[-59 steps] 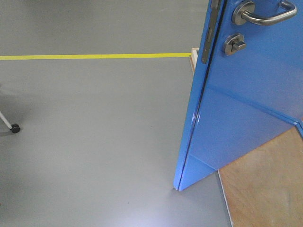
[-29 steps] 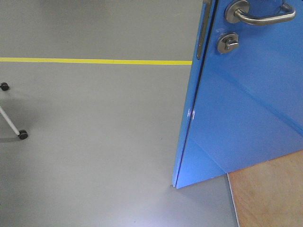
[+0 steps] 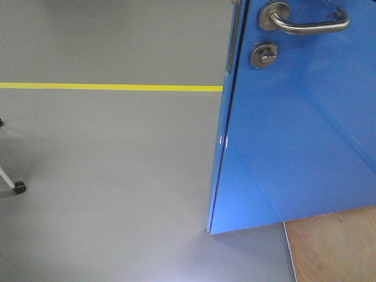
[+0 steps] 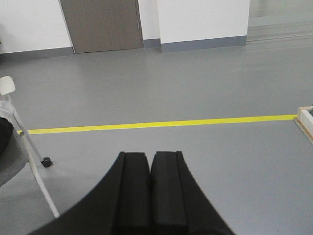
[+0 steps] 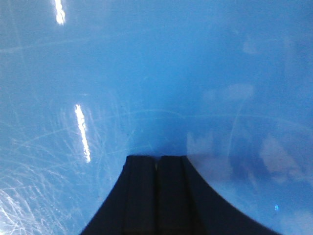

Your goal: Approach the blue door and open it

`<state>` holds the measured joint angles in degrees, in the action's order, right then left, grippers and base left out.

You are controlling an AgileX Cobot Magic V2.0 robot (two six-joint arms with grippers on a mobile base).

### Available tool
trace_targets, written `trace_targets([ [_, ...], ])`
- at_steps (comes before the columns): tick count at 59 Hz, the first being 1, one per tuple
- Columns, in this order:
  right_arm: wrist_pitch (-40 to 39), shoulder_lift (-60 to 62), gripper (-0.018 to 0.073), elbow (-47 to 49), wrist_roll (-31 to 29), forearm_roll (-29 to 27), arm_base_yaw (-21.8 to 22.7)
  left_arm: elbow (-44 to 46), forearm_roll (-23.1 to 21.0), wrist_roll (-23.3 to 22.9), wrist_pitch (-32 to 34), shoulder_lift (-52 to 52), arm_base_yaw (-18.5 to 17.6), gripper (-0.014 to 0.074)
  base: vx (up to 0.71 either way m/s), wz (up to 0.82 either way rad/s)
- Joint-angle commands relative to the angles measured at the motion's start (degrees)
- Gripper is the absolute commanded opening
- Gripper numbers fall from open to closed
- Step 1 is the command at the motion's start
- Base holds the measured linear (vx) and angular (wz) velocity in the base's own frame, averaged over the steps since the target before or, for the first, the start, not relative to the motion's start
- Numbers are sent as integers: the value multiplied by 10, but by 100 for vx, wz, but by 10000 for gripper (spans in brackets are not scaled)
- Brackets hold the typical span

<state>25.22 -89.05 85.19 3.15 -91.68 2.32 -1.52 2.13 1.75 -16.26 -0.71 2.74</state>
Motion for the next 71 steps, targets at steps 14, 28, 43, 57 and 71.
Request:
trace_targets([
  [14, -23, 19, 2, 21, -7, -14, 1, -3, -5, -1, 49, -7, -3, 70, 26, 1],
  [28, -23, 19, 2, 21, -7, -14, 1, -3, -5, -1, 49, -7, -3, 70, 26, -4],
  [43, -23, 19, 2, 21, -7, -14, 1, -3, -5, -1, 49, -7, -3, 70, 19, -4],
  [57, -23, 19, 2, 21, -7, -14, 1, -3, -5, -1, 49, -7, -3, 70, 8, -2],
  [71, -23, 19, 2, 21, -7, -14, 1, -3, -5, -1, 49, -7, -3, 70, 2, -1],
])
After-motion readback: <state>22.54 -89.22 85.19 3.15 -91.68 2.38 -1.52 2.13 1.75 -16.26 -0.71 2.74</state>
